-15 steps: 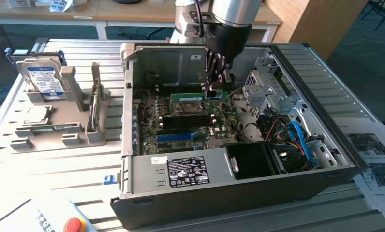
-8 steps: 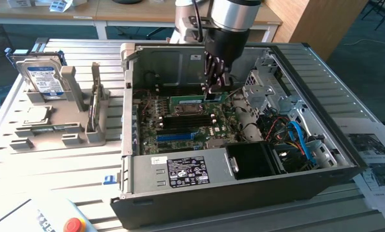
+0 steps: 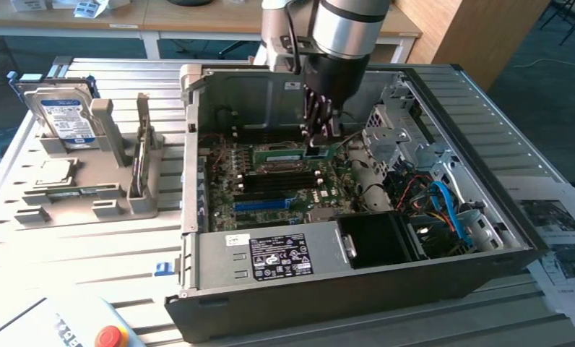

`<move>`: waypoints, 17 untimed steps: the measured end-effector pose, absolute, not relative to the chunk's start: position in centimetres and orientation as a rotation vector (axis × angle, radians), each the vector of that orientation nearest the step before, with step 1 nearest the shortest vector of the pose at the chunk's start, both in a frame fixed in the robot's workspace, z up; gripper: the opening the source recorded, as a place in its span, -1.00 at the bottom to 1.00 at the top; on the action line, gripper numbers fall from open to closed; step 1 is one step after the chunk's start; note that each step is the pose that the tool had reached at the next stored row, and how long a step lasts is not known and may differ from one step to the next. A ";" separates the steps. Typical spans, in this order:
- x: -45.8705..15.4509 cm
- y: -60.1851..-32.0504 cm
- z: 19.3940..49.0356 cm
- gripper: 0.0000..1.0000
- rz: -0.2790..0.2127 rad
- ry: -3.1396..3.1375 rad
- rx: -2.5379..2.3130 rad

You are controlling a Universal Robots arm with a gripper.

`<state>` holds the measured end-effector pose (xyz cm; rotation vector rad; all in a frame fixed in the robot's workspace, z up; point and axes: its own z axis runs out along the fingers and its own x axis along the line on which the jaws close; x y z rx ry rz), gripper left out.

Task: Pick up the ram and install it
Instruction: 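Insert the ram into the slot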

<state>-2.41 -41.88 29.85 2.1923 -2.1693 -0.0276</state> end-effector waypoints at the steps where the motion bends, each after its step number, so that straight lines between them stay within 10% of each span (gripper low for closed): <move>1: -2.4 -41.9 29.7 -0.76 -0.028 -2.169 2.192; 17: -2.4 -41.9 27.6 -0.76 -0.036 -2.173 2.196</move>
